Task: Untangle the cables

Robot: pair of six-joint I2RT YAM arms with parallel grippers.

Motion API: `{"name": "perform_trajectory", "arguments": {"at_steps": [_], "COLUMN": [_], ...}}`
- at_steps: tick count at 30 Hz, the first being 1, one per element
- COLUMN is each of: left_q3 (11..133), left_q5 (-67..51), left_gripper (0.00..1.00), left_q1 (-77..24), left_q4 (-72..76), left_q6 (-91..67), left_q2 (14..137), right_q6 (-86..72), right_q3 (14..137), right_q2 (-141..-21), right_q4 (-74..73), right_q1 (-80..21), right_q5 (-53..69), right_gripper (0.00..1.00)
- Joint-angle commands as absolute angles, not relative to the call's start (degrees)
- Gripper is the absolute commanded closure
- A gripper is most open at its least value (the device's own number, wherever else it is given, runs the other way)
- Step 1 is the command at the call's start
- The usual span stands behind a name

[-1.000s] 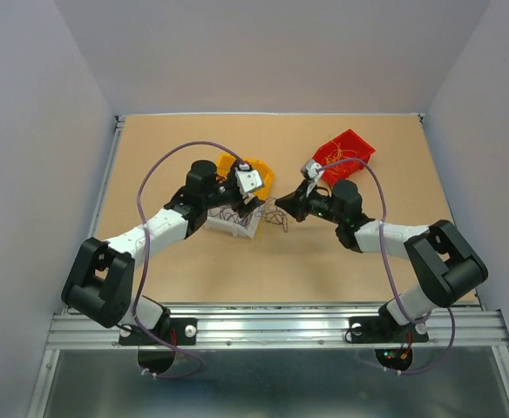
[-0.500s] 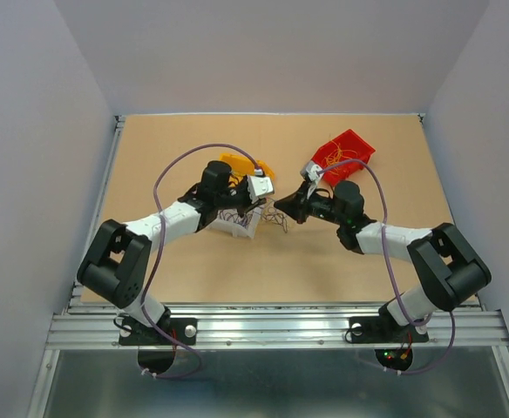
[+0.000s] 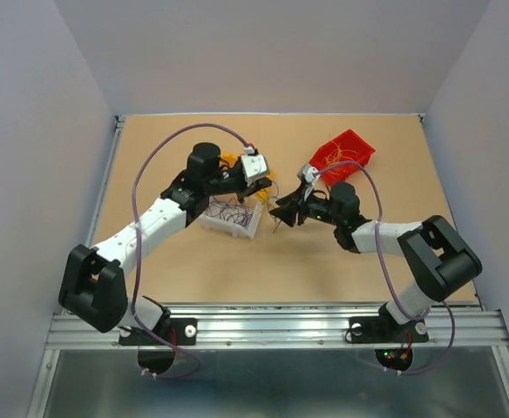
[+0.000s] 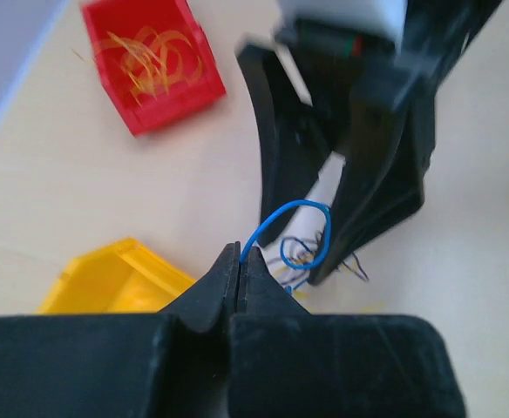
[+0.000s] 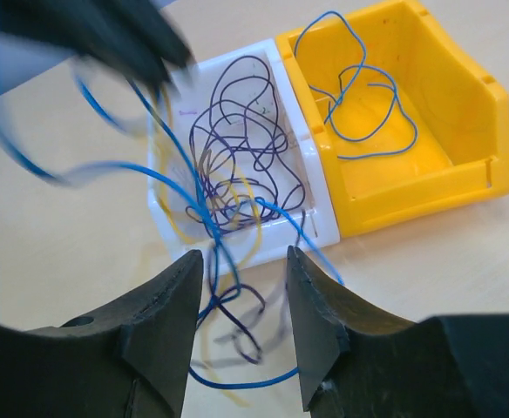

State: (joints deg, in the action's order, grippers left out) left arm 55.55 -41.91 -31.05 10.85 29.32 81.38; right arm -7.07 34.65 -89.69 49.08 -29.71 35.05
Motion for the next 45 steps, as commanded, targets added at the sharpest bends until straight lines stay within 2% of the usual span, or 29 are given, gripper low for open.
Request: {"name": "perform_trajectory", "arguments": {"at_steps": [1,6,7,8,10,12,14,20,24,25,26,29,37,41,43,45], "left_q3": [65.0,73.6,75.0,77.9,82.3,85.3,88.7,97.3,104.1,104.9,105.3,101.0,85.4,80.7,78.6,75.5], "left_q5": [-42.2,-40.6,-40.8,-41.0,-39.3,-35.7,-30.0,-14.2,-8.2,-7.0,-6.5,-8.7,-18.5,-17.0,-18.9,-21.6], "left_gripper": [1.0,1.0,1.0,1.0,1.0,1.0,1.0,1.0,1.0,1.0,1.0,1.0,1.0,1.0,1.0,1.0], "left_q1": [-31.1,-30.7,-30.7,-30.7,-30.7,-30.6,-30.1,-26.0,-21.2,-20.2,-18.8,-17.9,-17.9,-17.8,-17.7,-17.7], "left_q4": [11.6,9.9,9.8,9.2,7.8,6.9,6.4,6.4,5.7,5.7,6.0,8.2,15.4,17.4,18.5,19.8], "left_q6": [21.6,17.6,16.5,15.2,13.8,13.2,11.9,8.1,6.2,5.7,4.8,4.5,4.8,6.1,7.2,7.6], "left_q2": [75.1,76.3,76.6,77.5,78.5,78.8,79.0,80.2,82.7,82.9,83.0,81.3,77.3,78.4,78.7,79.1], "right_q6": [-7.6,-8.0,-8.1,-8.3,-8.3,-8.2,-8.0,-6.9,-5.9,-5.6,-5.3,-4.4,-3.1,-4.0,-4.2,-5.0], "right_q3": [36.2,38.1,38.6,38.8,38.8,38.4,37.7,35.2,34.1,33.8,33.7,32.7,29.7,28.8,28.5,28.0], "right_q2": [-91.8,-94.6,-94.9,-95.3,-95.3,-94.8,-94.0,-91.9,-90.6,-90.4,-89.6,-87.9,-83.1,-81.6,-80.7,-79.9], "right_q4": [54.1,54.3,54.3,54.3,54.2,54.3,54.2,54.0,53.1,52.8,52.4,51.2,49.8,49.6,49.5,49.6], "right_q1": [-30.3,-31.1,-31.2,-31.5,-31.6,-31.5,-31.5,-31.6,-31.5,-31.5,-31.5,-31.6,-31.5,-31.5,-31.5,-31.5], "right_q5": [36.9,37.7,37.7,37.6,37.5,37.3,36.3,33.0,30.8,30.2,28.8,25.8,19.1,12.9,10.6,5.8], "right_gripper": [0.53,0.58,0.61,0.72,0.83,0.85,0.92,0.96,0.96,0.96,0.89,0.87,0.9,0.94,0.95,1.0]}}
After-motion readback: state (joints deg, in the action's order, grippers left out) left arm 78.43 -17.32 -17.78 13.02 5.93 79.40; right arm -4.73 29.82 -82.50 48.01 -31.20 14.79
